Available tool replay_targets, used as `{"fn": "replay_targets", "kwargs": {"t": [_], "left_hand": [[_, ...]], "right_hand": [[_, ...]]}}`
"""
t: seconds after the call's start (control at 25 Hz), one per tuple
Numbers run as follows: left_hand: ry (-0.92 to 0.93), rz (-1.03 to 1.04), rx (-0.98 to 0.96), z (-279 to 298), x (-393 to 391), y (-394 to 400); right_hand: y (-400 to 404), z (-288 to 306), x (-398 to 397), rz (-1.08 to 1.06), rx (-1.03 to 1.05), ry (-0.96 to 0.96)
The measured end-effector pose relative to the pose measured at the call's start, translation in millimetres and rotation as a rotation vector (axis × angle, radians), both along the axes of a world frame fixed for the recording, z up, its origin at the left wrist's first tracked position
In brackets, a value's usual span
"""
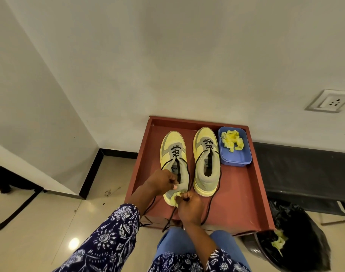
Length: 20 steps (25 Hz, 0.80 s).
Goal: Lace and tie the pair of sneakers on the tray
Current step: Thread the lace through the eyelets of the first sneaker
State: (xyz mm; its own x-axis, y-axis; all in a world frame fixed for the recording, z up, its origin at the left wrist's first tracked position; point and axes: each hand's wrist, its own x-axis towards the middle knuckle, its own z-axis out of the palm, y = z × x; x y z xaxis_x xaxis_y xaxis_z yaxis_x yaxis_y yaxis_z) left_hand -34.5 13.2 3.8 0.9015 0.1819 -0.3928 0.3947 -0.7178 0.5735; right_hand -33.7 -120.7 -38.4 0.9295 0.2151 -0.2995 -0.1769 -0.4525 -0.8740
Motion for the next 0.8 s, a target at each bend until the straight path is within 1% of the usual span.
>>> {"fn": "replay_targets", "kwargs": {"t": [0.08, 0.16, 0.28, 0.36, 0.4, 0.56, 0.68, 0.72, 0.8], "left_hand": [[-0.001, 0.005, 0.009, 1, 0, -2], [-0.008, 0.020, 0.016, 1, -2, -4], [-0.021, 0.048, 0.022, 2, -3, -7], [-0.024, 0.059, 0.028, 0, -4, -8], [-0.023, 0.063, 0.037, -1, -5, -8], [-0.031, 0.077, 0.058, -5, -8, -8], [-0.039, 0.071, 0.059, -4, -8, -8], [-0.037, 0.072, 0.054, -3, -8, -9], [-0.038, 0.081, 0.039, -3, -8, -9]], "right_hand": [[-1, -2, 3, -0.010, -0.006, 0.038], [0, -5, 3, -0.063, -0.009, 0.089], [2, -5, 0, -0.237, 0.063, 0.145], [4, -3, 1, -0.327, 0.111, 0.125], [5, -2, 1, -0.340, 0.103, 0.100], [9, -7, -5, -0.263, 0.049, 0.043], [6, -13, -15, -0.127, -0.028, 0.090], [3, -13, -16, -0.137, -0.029, 0.121], [-4, -12, -11, -0.222, -0.012, 0.200]]}}
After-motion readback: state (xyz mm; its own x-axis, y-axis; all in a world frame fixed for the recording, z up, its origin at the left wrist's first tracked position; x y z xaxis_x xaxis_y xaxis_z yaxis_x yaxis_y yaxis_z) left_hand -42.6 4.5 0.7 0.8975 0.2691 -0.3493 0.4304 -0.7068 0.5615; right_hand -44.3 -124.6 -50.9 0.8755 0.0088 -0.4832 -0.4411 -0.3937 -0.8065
